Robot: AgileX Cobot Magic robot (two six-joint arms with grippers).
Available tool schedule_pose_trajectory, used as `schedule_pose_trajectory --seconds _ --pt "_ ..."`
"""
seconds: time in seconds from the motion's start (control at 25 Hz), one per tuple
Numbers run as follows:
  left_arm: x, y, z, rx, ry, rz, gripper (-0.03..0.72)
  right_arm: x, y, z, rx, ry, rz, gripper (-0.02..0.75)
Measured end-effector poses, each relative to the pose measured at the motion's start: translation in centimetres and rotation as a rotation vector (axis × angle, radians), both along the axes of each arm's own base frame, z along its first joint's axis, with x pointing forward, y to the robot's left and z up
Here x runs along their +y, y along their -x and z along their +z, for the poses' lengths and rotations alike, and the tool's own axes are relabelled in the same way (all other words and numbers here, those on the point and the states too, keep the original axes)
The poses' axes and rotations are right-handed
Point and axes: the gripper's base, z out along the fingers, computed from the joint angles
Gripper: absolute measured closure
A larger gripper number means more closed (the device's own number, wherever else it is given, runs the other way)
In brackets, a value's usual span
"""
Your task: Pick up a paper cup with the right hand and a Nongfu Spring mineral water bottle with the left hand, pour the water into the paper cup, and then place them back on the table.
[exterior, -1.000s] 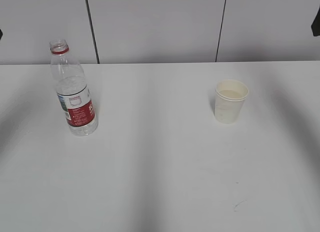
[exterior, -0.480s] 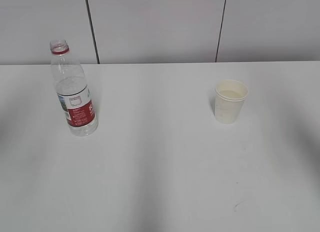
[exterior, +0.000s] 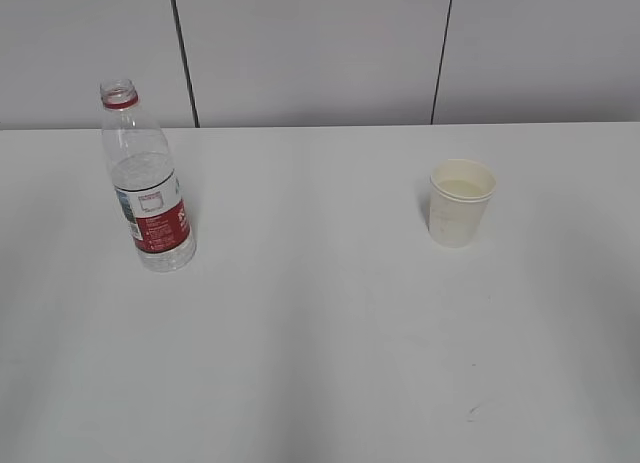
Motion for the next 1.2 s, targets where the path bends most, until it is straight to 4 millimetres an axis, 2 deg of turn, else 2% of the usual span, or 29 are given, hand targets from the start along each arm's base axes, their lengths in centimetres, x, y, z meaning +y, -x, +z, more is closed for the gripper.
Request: schedule_pose_trajectory --seconds 0.28,0.6,0.92,1.2 --pt "0.6 4.1 -2.7 -0.077 0.011 0.000 0.101 0.0 4.6 -3.2 -0.091 0.028 0.038 0.156" --pt "0.9 6.6 -5.8 -0.121 0.018 0.001 0.101 0.0 7.5 -8.0 -0.185 0.056 0.067 0.156" --pt "0.7 9.7 -8.1 -0.289 0.104 -0.042 0.101 0.0 9.8 -8.0 -0.401 0.066 0.061 0.156" --pt "0.6 9.2 -9.2 -0.258 0.090 -0.060 0.101 -0.3 9.7 -8.0 -0.421 0.105 0.045 0.156"
